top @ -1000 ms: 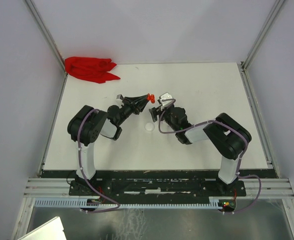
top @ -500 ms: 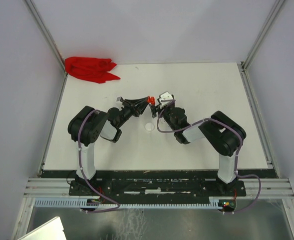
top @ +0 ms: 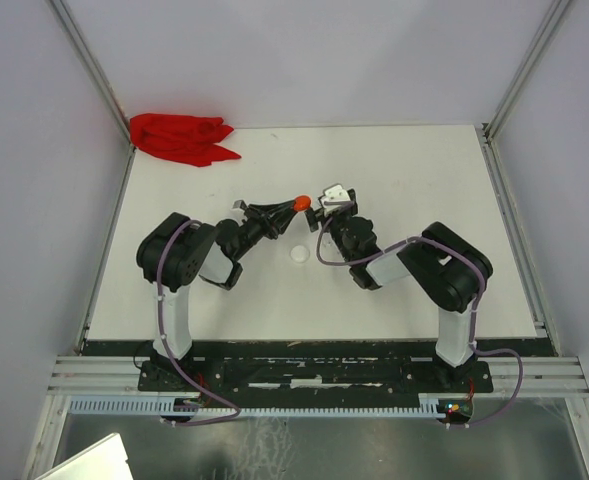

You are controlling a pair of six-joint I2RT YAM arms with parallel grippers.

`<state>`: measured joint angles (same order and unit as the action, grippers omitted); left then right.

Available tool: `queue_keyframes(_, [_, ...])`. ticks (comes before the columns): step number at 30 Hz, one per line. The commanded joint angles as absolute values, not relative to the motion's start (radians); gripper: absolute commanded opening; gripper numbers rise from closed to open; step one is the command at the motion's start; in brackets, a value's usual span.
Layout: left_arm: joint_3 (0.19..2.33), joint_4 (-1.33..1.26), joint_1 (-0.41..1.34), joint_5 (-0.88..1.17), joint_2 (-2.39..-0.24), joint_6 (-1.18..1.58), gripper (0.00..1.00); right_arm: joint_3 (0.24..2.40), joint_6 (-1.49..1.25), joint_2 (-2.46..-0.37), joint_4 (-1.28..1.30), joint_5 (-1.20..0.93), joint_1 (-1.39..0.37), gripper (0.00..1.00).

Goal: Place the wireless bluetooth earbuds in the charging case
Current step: Close the charging case, then place the charging case at the center of the board.

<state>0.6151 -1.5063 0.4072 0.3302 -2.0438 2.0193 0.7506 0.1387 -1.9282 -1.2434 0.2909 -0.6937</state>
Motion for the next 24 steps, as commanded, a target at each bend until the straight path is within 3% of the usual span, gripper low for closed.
queue_keyframes(1, [0.626,-1.632,0.407,0.335,-2.071,2.05,0.03,0.722,0.141,-1.857,-1.27,0.356,-0.692,0.86])
queue_keyframes(4, [0.667,-1.624,0.385,0.365,-2.093,2.021,0.03,0.702,0.097,-1.766,-1.139,0.451,-0.692,0.88])
queue_keyframes(7, [0.742,-1.529,0.354,0.422,-2.108,1.917,0.03,0.771,-0.019,-1.634,-0.73,0.575,-0.685,0.92])
queue_keyframes(11, [0.859,-1.285,0.317,0.478,-2.115,1.717,0.03,0.93,-0.137,-1.542,-0.208,0.458,-0.651,0.95])
queue_keyframes(16, [0.991,-1.008,0.301,0.477,-2.121,1.471,0.03,0.986,-0.179,-1.493,-0.03,0.36,-0.623,0.97])
queue_keyframes(24, [1.163,-0.636,0.299,0.385,-2.126,1.154,0.03,0.959,-0.188,-1.44,-0.017,0.34,-0.598,0.98])
